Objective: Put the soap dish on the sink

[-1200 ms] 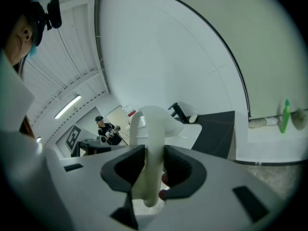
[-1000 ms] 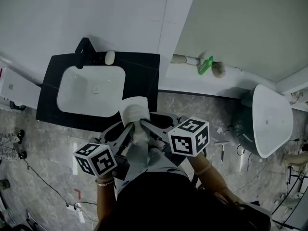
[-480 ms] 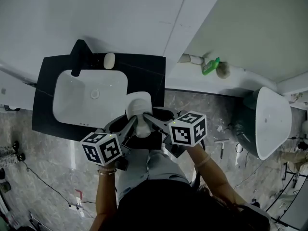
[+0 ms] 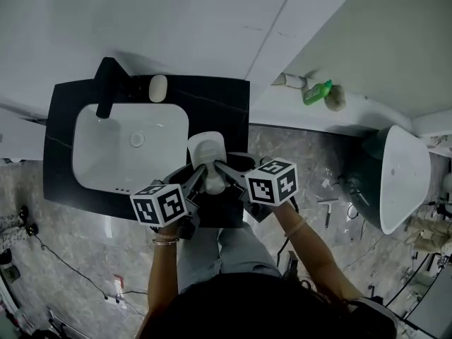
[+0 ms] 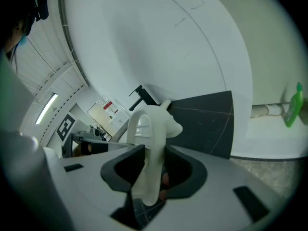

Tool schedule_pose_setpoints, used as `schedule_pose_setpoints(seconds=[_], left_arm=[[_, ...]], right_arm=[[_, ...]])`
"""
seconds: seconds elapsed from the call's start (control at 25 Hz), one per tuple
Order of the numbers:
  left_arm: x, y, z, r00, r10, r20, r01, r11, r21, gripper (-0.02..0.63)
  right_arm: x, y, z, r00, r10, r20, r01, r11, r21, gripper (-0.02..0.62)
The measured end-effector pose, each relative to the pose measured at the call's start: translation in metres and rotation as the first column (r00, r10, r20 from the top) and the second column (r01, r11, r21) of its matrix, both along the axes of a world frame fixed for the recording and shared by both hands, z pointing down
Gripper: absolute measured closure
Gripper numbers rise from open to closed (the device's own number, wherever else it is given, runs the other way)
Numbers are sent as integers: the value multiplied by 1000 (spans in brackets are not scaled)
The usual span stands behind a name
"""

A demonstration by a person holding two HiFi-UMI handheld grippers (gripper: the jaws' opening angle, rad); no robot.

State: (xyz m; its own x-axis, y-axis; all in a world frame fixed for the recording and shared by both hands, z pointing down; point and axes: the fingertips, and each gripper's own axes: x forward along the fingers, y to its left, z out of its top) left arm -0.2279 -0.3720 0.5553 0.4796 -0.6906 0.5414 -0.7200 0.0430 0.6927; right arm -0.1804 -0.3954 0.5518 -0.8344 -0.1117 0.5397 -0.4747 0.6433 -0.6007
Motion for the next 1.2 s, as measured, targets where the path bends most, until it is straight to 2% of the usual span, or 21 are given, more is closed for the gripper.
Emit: schedule_pose_setpoints(seconds=[0.64, 1.0, 1.2], left_arm=[[6, 1, 63, 1000, 29, 0, -28, 994, -109, 480], [4, 0, 63, 995, 39, -94, -47, 996, -82, 482], [-7, 5, 60, 996, 23, -90, -29, 997, -73, 480]], right_arm=[[4, -1, 57, 984, -8, -175, 19, 998, 58, 469], [5, -3, 60, 991, -2, -137, 8, 999, 42, 469], [5, -3, 59, 992, 7, -124, -3, 999, 32, 469]])
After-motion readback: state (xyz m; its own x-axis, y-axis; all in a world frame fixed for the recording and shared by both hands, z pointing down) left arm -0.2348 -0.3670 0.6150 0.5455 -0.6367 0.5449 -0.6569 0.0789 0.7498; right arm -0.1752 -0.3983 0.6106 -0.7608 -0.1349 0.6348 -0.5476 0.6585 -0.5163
